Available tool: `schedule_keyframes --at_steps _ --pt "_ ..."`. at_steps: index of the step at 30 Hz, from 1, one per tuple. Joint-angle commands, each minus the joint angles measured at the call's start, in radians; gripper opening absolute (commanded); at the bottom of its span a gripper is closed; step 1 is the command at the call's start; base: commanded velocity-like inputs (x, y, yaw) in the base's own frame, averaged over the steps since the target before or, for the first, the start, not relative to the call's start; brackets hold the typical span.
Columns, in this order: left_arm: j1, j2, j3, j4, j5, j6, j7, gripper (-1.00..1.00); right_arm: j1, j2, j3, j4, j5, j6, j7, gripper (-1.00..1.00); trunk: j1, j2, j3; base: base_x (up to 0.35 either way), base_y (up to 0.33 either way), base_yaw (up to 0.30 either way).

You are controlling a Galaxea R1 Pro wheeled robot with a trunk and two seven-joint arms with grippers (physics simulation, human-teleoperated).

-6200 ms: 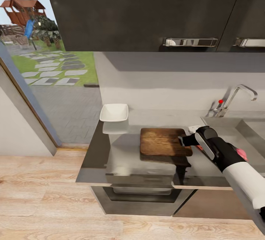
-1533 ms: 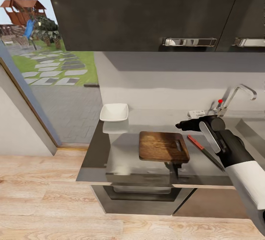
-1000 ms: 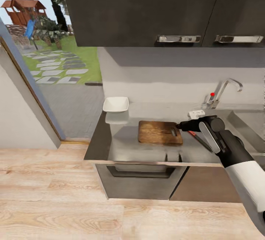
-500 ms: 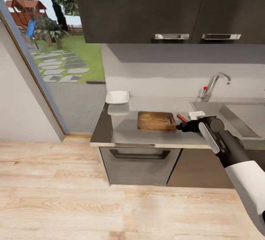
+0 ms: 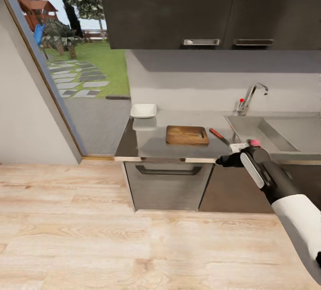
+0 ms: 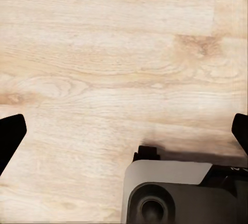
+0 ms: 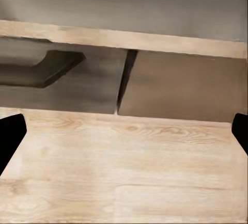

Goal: In the kitchen, take the Vidalia onion out of the sink, dice it on the chopping board with the paring knife, put the diced onion into the bowl on the countertop, then place both the paring knife and the chopping board into the sink.

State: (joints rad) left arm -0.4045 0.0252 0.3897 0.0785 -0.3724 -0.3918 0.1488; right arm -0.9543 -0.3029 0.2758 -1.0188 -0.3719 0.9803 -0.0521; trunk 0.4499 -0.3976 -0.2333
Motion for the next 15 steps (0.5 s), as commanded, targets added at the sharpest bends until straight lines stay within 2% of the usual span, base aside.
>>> schedule_keyframes --at_steps 1,4,5,7,8,9,10,12,13,15 --pt "-0.002 0.001 0.005 0.005 -0.011 -0.007 0.008 1.0 -0.001 -0.001 0.003 0.017 -0.005 0.002 -0.005 1.0 0.0 -0.002 -0.002 -0.305 0.0 0.0" --pt "-0.002 0.001 0.005 0.005 -0.011 -0.007 0.008 1.0 -0.001 0.0 0.003 0.097 -0.005 -0.025 -0.003 1.0 0.0 -0.002 -0.002 -0.286 0.0 0.0" --pt "-0.002 0.001 0.005 0.005 -0.011 -0.007 0.008 1.0 -0.001 0.001 0.005 0.238 -0.006 -0.142 0.0 1.0 0.0 -0.002 -0.002 -0.229 0.0 0.0" --pt "-0.002 0.001 0.005 0.005 -0.011 -0.007 0.008 1.0 -0.001 0.002 0.008 0.309 -0.006 -0.211 0.002 1.0 0.0 -0.002 -0.002 -0.212 0.0 0.0" --pt "-0.002 0.001 0.005 0.005 -0.011 -0.007 0.008 1.0 -0.001 0.004 0.011 0.385 -0.007 -0.286 0.005 1.0 0.0 -0.002 -0.002 -0.174 0.0 0.0" --pt "-0.002 0.001 0.005 0.005 -0.011 -0.007 0.008 1.0 -0.001 0.006 0.013 0.425 -0.007 -0.324 0.006 1.0 0.0 -0.002 -0.002 -0.159 0.0 0.0" --pt "-0.002 0.001 0.005 0.005 -0.011 -0.007 0.008 1.0 -0.001 0.012 0.015 0.507 -0.008 -0.401 0.009 1.0 0.0 -0.002 -0.002 -0.118 0.0 0.0" --pt "-0.002 0.001 0.005 0.005 -0.011 -0.007 0.008 1.0 -0.001 0.022 0.016 0.59 -0.008 -0.481 0.014 1.0 0.0 -0.002 -0.002 -0.085 0.0 0.0" --pt "-0.002 0.001 0.005 0.005 -0.011 -0.007 0.008 1.0 -0.001 0.036 0.017 0.673 -0.008 -0.565 0.022 1.0 0.0 -0.002 -0.002 -0.048 0.0 0.0" --pt "-0.002 0.001 0.005 0.005 -0.011 -0.007 0.008 1.0 0.001 0.051 0.018 0.758 -0.007 -0.656 0.031 1.0 0.0 -0.002 -0.002 -0.035 0.0 0.0"
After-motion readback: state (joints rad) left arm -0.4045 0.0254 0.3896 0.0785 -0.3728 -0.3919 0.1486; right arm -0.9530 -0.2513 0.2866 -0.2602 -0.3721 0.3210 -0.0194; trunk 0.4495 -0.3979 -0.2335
